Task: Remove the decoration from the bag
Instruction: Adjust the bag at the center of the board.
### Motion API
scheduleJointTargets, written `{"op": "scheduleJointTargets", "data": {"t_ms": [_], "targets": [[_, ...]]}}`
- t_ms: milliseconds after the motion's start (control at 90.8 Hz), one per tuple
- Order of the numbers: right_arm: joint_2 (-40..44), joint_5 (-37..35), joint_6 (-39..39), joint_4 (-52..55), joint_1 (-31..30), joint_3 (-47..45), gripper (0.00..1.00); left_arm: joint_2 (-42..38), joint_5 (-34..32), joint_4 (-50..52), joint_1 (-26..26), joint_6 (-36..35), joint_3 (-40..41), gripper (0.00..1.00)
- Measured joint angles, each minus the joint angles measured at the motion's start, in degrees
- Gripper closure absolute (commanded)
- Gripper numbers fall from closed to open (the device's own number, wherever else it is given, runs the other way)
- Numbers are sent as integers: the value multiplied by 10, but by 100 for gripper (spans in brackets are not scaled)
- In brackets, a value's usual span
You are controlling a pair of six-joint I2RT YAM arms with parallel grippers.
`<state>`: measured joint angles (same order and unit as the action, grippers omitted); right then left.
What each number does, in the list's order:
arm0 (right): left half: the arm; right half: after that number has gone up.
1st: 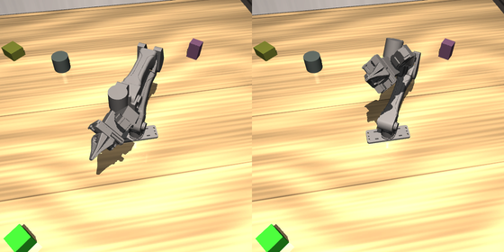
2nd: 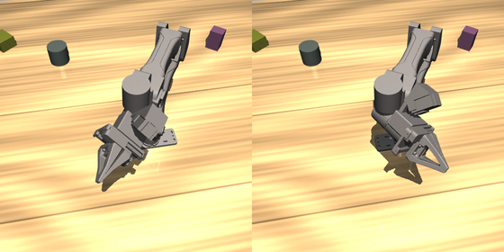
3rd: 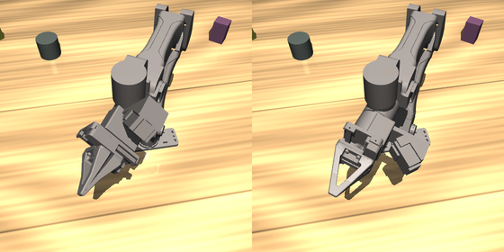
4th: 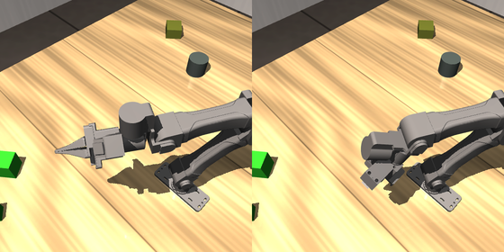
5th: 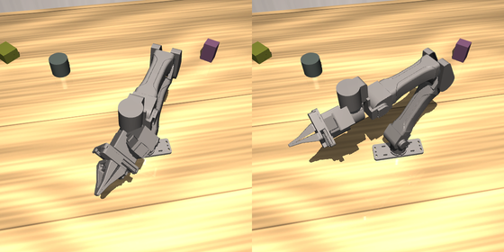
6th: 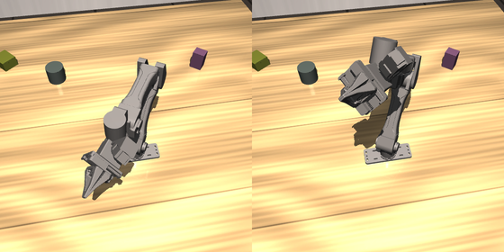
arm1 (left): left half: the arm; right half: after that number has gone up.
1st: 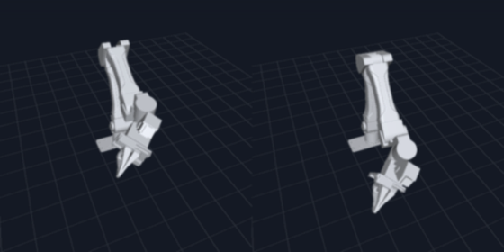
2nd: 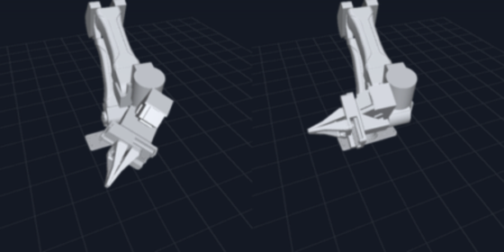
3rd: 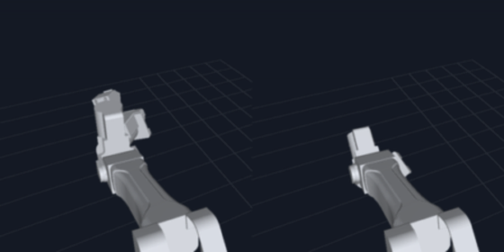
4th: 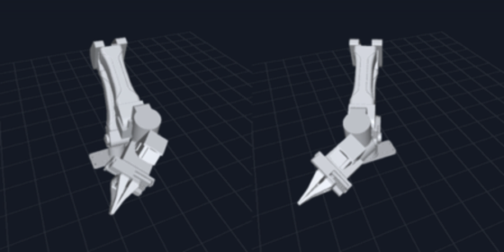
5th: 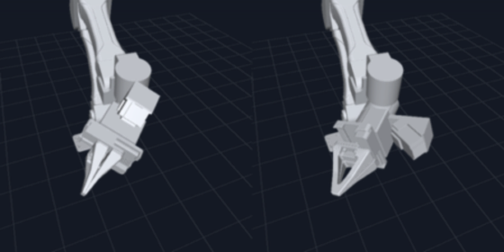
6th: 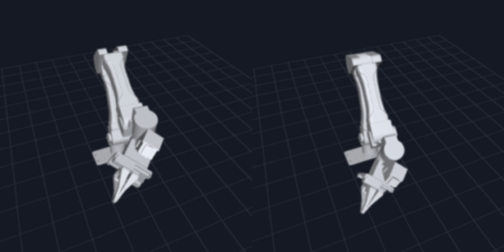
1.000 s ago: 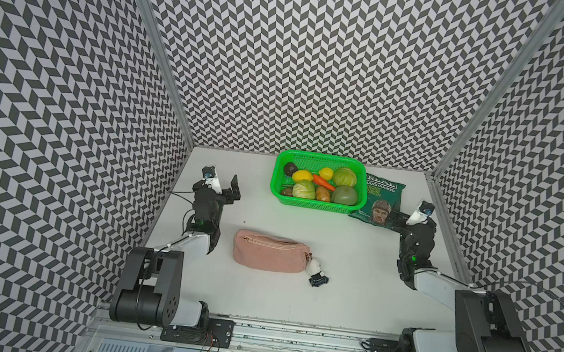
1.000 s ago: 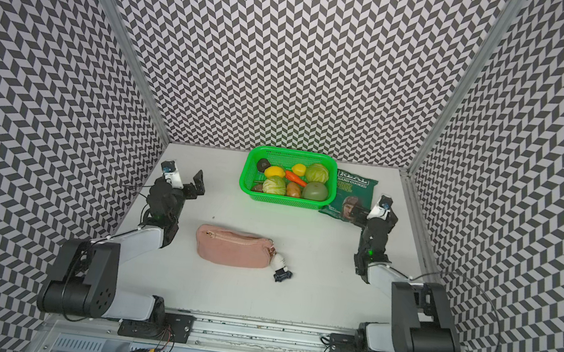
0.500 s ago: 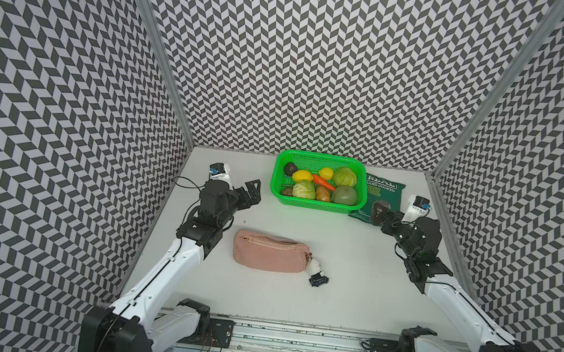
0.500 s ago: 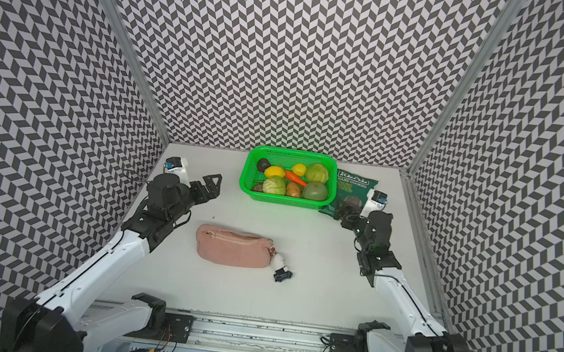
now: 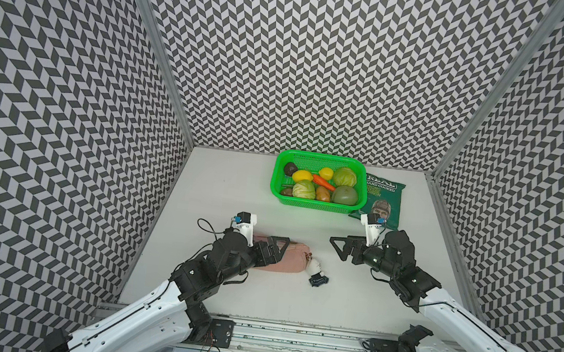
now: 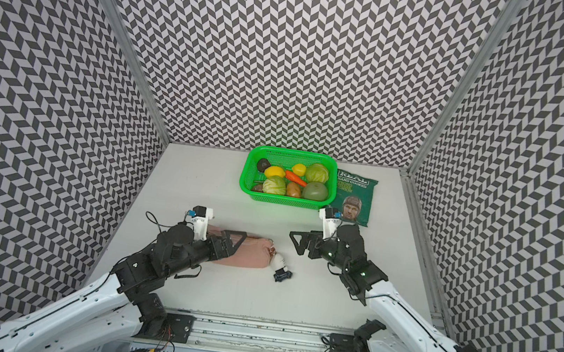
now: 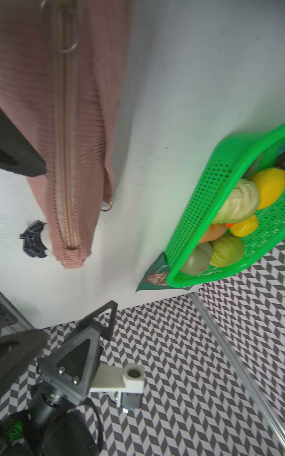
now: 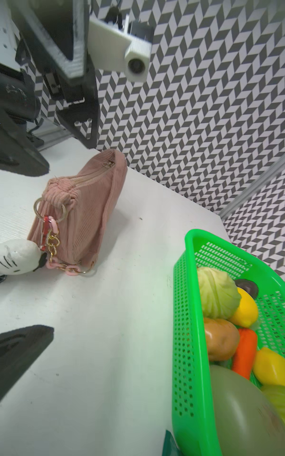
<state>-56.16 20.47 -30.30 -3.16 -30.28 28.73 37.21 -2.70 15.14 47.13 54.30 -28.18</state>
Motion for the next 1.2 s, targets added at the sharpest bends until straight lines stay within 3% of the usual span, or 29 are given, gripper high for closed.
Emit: {"op": "scheduleJointTargets", "data": {"t_ms": [264,551,661,936,1201], "targets": [[-22,17,-27,8,-29,0,4,-22,-52,-36,115,61,77,0],[-64,31,-69,-5,-49,6,4,84,-125,-117,122,57,98,0],[-76,36,-84,-23,-50,6,4,89,-144,-144,84,32,100,0],[-118,36,-97,-70,-50,13,4,126,-101,-223,-86,-41,115,0],[-143,33,-70,-103,-50,18,5,259,-70,-275,-123,-99,52,0]]}}
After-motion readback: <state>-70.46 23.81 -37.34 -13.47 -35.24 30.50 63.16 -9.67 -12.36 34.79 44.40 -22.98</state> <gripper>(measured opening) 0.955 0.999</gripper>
